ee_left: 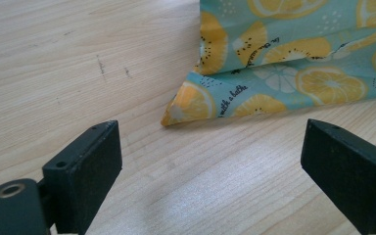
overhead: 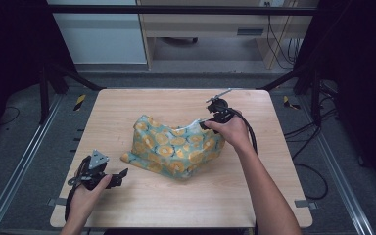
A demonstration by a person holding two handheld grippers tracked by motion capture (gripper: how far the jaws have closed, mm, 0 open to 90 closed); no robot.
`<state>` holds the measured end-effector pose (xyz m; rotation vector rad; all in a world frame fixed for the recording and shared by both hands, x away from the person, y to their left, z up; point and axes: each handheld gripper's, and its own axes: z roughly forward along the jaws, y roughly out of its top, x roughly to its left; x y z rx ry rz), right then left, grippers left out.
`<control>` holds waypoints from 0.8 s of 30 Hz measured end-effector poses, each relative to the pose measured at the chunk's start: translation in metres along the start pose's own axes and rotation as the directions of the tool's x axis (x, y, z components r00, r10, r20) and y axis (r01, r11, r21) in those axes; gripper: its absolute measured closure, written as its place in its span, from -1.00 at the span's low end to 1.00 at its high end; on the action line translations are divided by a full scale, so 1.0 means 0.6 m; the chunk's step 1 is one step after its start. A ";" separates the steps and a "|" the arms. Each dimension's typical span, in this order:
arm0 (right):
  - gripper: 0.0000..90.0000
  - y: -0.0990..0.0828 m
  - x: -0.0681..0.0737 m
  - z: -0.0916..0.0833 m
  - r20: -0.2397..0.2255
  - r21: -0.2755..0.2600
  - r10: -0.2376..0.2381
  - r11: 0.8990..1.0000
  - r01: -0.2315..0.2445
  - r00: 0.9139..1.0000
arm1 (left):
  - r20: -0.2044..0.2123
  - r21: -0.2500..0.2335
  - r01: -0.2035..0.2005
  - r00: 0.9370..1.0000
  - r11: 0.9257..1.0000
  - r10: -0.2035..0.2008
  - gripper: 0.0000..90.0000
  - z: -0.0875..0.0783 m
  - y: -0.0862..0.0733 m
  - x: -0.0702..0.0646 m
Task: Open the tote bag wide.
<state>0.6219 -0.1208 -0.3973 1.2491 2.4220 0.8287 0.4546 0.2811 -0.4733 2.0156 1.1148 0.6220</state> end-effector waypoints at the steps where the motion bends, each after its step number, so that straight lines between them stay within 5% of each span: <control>1: -0.17 -0.001 0.000 0.003 0.000 0.011 -0.001 1.000 0.001 1.000 | 0.001 0.000 -0.002 1.000 1.000 0.002 -0.83 0.000 0.000 0.000; 2: 0.07 -0.003 0.001 0.006 -0.001 0.019 -0.012 1.000 0.012 1.000 | 0.001 -0.002 -0.003 1.000 1.000 0.003 -0.83 0.000 0.000 -0.001; 3: 0.07 -0.003 0.001 0.006 -0.001 0.019 -0.012 1.000 0.012 1.000 | 0.003 -0.001 -0.004 1.000 1.000 0.004 -0.83 0.000 0.001 -0.001; 4: 0.37 -0.004 0.004 0.006 0.007 0.033 -0.028 0.999 0.028 1.000 | 0.003 -0.001 -0.005 1.000 1.000 0.005 -0.83 0.000 0.001 -0.001; 9: 0.94 -0.005 0.010 0.000 -0.012 0.036 -0.058 0.998 0.058 0.998 | 0.001 -0.003 -0.008 1.000 1.000 0.008 -0.83 0.000 0.002 -0.002; 18: 1.00 0.003 0.026 -0.035 -0.033 -0.104 -0.071 0.992 0.067 0.997 | -0.010 -0.004 -0.007 1.000 1.000 0.007 -0.82 -0.001 0.002 0.001; 24: 1.00 0.014 0.057 -0.082 -0.077 -0.229 -0.109 0.969 0.089 0.991 | -0.016 -0.003 -0.007 1.000 1.000 0.007 -0.82 -0.002 0.002 0.003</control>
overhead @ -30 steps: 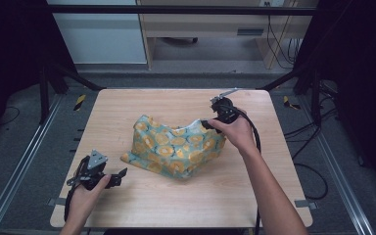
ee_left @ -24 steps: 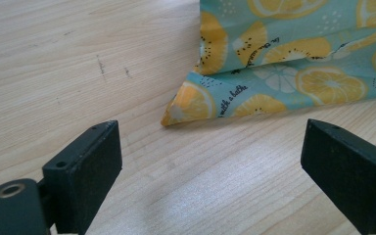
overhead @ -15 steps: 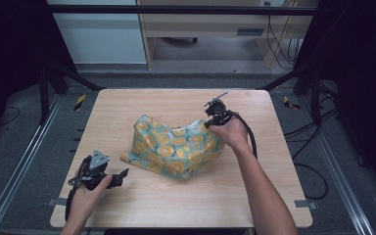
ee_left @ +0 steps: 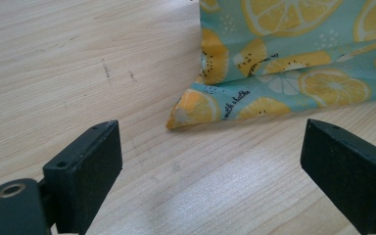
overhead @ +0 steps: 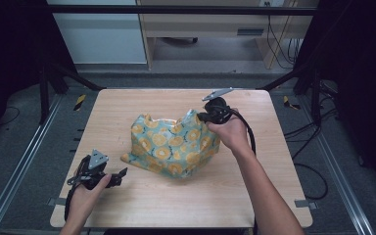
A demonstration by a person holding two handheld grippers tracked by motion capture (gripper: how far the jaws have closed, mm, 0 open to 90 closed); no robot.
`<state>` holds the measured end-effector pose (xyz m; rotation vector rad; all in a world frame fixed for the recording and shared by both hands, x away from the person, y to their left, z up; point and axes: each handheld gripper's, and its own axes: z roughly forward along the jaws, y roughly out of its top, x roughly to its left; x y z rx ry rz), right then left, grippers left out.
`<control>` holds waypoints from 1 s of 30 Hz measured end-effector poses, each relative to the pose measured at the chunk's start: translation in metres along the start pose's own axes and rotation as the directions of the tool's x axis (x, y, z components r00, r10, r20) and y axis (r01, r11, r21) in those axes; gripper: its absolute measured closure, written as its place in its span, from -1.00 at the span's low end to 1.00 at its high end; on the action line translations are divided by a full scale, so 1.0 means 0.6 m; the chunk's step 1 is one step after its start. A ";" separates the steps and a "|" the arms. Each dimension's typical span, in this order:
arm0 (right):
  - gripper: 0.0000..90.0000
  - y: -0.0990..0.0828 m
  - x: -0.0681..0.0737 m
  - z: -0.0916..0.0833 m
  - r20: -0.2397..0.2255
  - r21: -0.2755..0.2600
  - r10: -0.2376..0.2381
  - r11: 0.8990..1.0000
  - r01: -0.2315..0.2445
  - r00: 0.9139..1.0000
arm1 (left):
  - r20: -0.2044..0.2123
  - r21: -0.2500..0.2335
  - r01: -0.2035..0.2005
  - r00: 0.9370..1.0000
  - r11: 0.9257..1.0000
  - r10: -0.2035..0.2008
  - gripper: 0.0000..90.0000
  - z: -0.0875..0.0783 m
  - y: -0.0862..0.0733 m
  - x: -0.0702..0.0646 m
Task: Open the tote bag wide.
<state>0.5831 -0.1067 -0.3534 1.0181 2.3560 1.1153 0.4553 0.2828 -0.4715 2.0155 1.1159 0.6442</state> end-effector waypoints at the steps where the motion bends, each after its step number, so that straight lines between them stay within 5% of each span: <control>1: 1.00 0.000 0.000 0.000 0.000 0.000 0.000 1.000 0.000 1.000 | -0.001 -0.001 0.001 1.000 1.000 -0.001 -0.82 0.000 0.000 0.000; 11: 1.00 0.010 0.068 -0.063 -0.076 -0.136 -0.089 0.988 0.078 0.993 | -0.008 -0.001 0.003 1.000 1.000 -0.003 -0.82 -0.002 0.000 0.002; 21: 1.00 -0.017 0.139 -0.104 -0.166 -0.231 -0.165 0.965 0.124 0.972 | -0.015 -0.005 0.007 1.000 1.000 -0.007 -0.82 -0.004 0.000 0.005; 30: 1.00 -0.049 0.188 -0.112 -0.217 -0.245 -0.212 0.957 0.157 0.953 | -0.023 -0.014 0.016 1.000 1.000 -0.016 -0.82 -0.006 0.000 0.008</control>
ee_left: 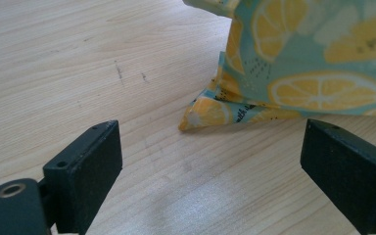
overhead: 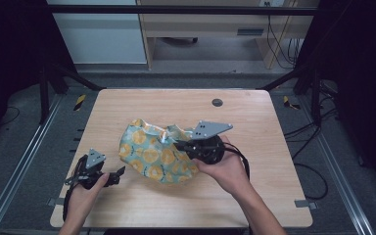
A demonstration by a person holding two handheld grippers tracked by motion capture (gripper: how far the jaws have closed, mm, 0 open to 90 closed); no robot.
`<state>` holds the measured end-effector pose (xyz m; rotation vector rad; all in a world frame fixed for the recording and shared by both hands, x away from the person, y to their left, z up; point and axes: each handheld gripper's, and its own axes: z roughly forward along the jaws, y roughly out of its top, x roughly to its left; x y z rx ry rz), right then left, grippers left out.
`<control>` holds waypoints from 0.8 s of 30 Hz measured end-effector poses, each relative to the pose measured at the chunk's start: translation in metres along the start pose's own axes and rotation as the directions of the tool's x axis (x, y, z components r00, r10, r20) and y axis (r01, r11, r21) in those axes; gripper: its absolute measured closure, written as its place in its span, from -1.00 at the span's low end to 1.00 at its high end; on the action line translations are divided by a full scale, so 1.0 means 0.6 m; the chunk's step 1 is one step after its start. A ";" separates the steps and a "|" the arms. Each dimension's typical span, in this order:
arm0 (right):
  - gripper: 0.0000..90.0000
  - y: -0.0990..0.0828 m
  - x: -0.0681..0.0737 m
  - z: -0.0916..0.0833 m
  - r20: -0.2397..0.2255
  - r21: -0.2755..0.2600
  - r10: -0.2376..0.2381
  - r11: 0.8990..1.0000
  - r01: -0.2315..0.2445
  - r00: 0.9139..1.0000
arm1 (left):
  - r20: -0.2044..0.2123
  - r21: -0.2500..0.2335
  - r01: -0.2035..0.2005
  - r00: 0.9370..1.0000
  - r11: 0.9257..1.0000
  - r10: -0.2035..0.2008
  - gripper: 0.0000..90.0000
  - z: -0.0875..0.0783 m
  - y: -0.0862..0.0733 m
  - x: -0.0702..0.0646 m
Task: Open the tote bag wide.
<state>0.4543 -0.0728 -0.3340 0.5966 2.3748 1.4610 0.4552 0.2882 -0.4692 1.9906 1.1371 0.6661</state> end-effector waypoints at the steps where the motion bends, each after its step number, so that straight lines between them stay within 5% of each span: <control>1: 1.00 -0.003 0.007 0.000 -0.009 -0.002 -0.002 1.000 0.002 1.000 | -0.001 0.000 0.000 1.000 1.000 0.000 -0.82 0.000 0.000 0.000; 12: 1.00 -0.045 0.061 0.008 -0.064 0.029 -0.028 0.999 0.030 0.998 | -0.021 -0.024 0.036 0.999 0.999 -0.036 -0.82 -0.009 -0.001 0.014; 24: 1.00 -0.102 0.071 0.018 -0.082 0.071 0.014 0.997 -0.008 0.997 | -0.037 -0.061 0.050 0.998 0.997 -0.053 -0.81 -0.024 0.003 0.021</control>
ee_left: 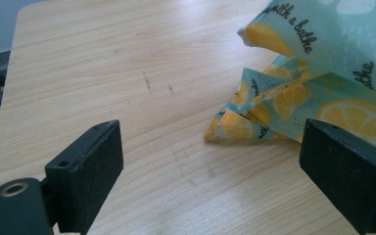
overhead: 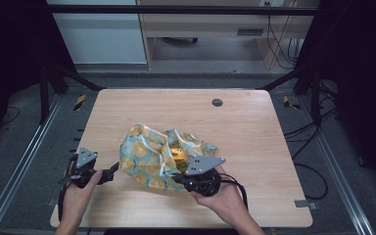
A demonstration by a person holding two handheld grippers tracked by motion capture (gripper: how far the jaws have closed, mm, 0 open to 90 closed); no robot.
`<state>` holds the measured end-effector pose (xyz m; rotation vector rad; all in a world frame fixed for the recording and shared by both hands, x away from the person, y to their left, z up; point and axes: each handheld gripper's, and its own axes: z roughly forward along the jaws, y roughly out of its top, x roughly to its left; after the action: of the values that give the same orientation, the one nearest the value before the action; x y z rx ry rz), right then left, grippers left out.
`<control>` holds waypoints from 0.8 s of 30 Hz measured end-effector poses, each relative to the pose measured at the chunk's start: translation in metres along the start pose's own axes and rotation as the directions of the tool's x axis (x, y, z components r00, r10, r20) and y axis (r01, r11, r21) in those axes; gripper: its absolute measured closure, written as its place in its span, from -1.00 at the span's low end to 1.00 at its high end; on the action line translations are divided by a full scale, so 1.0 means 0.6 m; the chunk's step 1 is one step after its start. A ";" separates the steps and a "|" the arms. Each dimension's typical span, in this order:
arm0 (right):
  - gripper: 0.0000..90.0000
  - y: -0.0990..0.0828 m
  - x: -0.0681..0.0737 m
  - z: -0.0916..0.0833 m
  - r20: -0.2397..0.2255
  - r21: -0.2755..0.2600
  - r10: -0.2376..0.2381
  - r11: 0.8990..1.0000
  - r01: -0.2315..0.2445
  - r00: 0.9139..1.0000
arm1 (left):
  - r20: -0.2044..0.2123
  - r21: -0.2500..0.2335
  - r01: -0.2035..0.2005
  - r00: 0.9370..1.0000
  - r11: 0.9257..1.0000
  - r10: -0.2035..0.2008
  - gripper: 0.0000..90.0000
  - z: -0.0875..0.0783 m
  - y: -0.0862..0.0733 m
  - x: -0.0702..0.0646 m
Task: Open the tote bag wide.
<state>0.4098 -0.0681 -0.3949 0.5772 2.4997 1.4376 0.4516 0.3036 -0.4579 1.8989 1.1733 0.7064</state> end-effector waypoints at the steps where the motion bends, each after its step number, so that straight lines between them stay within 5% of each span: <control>1: 1.00 -0.003 0.000 0.001 0.000 0.003 0.003 1.000 -0.003 1.000 | 0.001 -0.008 0.004 1.000 1.000 -0.004 -0.80 -0.002 0.001 -0.001; 13: 1.00 -0.058 0.003 0.020 -0.029 0.067 0.032 0.997 -0.030 0.999 | 0.047 -0.074 -0.010 0.999 0.997 0.013 -0.74 -0.027 0.032 -0.013; 24: 0.99 -0.083 0.008 0.032 -0.038 0.087 0.024 0.996 -0.020 0.999 | 0.135 -0.079 -0.067 0.988 0.995 0.077 -0.67 -0.014 0.127 -0.037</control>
<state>0.4005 -0.0736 -0.4474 0.5999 2.6047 1.3661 0.4719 0.2655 -0.3911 1.9041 0.9838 0.6380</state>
